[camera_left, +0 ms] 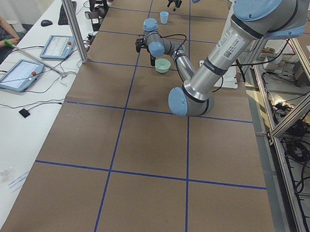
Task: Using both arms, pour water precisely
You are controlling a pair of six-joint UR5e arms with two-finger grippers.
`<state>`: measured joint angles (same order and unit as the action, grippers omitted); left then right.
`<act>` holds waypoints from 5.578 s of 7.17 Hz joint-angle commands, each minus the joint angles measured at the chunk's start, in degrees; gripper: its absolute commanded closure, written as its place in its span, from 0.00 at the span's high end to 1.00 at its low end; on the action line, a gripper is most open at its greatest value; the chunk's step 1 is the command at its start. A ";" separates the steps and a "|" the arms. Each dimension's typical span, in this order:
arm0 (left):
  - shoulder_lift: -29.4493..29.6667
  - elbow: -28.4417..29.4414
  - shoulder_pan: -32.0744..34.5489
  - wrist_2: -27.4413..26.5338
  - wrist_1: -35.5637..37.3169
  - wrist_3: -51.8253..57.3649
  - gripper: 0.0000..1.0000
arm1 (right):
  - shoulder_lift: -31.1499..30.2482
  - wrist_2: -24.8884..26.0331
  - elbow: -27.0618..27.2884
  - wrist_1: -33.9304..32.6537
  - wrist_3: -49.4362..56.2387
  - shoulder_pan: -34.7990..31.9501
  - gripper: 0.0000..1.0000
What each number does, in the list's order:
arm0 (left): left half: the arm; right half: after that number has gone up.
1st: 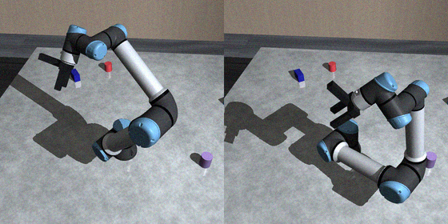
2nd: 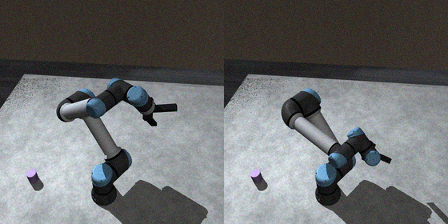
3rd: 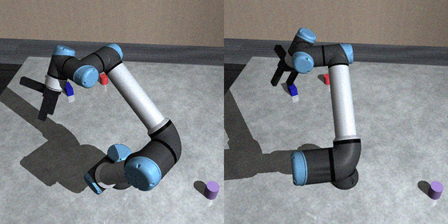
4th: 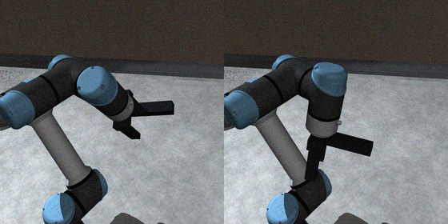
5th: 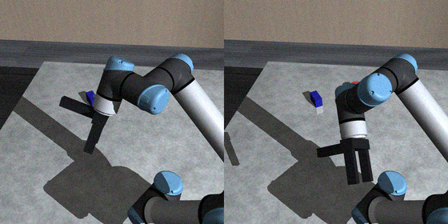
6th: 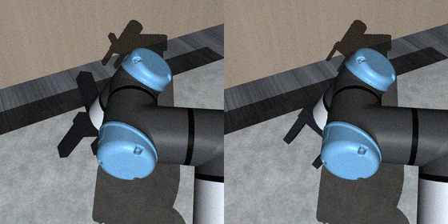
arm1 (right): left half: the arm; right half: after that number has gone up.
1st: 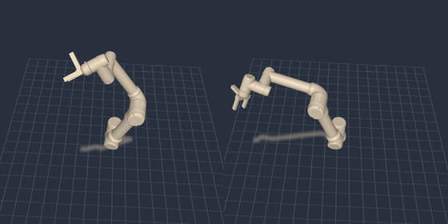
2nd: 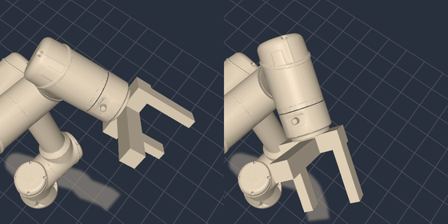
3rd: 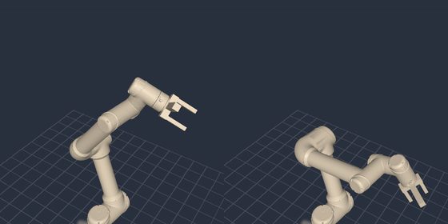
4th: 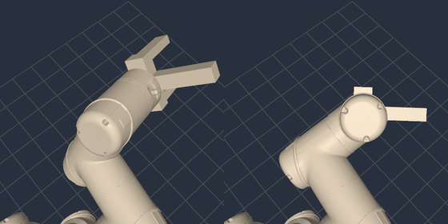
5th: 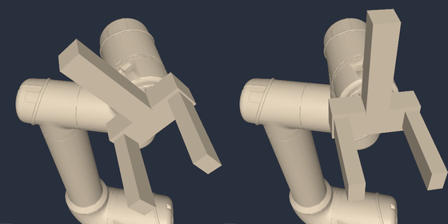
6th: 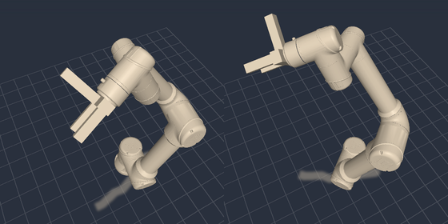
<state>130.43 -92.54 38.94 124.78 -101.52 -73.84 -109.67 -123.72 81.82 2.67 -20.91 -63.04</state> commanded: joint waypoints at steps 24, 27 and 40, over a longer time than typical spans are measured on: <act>-1.67 -0.19 4.92 0.02 0.18 3.27 0.99 | 7.01 14.56 -7.20 5.95 -8.19 12.77 1.00; -1.67 -0.19 4.92 0.02 0.18 3.27 0.99 | 7.19 16.22 -7.72 5.95 -8.19 12.77 1.00; -1.67 -0.45 5.27 0.02 0.62 3.27 0.99 | 8.07 17.37 -7.55 6.03 -9.24 13.21 0.29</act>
<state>128.76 -92.92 44.12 124.79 -100.90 -70.58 -101.76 -106.33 74.15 8.68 -30.07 -49.84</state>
